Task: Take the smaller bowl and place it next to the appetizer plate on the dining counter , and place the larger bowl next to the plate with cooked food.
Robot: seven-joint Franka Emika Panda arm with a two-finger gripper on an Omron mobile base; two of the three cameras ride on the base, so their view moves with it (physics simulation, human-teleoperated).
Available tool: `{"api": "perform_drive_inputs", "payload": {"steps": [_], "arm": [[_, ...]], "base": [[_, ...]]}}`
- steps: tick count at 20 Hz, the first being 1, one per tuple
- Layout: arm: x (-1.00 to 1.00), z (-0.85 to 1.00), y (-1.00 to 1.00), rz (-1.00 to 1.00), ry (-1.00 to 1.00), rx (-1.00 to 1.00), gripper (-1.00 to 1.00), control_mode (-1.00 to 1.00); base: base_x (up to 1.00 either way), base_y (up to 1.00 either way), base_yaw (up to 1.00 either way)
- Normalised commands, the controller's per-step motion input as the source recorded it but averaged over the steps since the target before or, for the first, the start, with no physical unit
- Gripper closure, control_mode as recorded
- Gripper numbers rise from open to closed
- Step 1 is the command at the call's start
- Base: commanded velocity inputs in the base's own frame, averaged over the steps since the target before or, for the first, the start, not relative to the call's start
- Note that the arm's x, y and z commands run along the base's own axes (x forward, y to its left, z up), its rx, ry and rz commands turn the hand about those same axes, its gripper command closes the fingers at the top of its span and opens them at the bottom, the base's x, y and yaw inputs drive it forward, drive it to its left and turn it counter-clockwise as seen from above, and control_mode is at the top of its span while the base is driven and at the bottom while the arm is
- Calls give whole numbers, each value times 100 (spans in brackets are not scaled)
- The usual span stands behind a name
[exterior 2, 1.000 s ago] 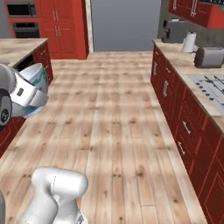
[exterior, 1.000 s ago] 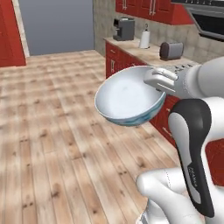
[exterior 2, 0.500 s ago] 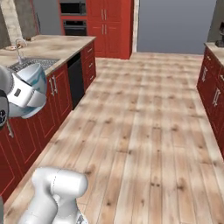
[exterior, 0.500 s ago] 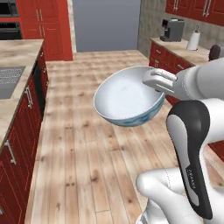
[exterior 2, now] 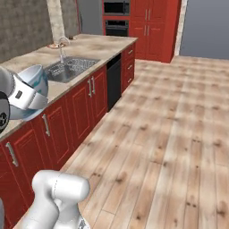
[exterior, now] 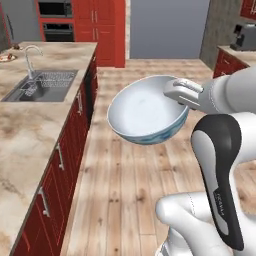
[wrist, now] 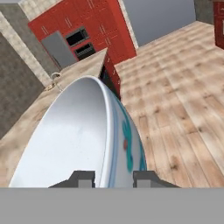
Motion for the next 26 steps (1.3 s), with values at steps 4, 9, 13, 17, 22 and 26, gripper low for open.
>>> {"api": "perform_drive_inputs", "payload": {"steps": [4,9,13,17,22,26], "arm": [[0,0,0,0,0,0,100,100],[0,0,0,0,0,0,100,100],[0,0,0,0,0,0,100,100],[0,0,0,0,0,0,100,100],[0,0,0,0,0,0,100,100],[0,0,0,0,0,0,100,100]], "base": [[-44,54,35],[-98,38,31],[-100,30,29],[-99,32,29],[-76,52,27],[-52,83,26]]}}
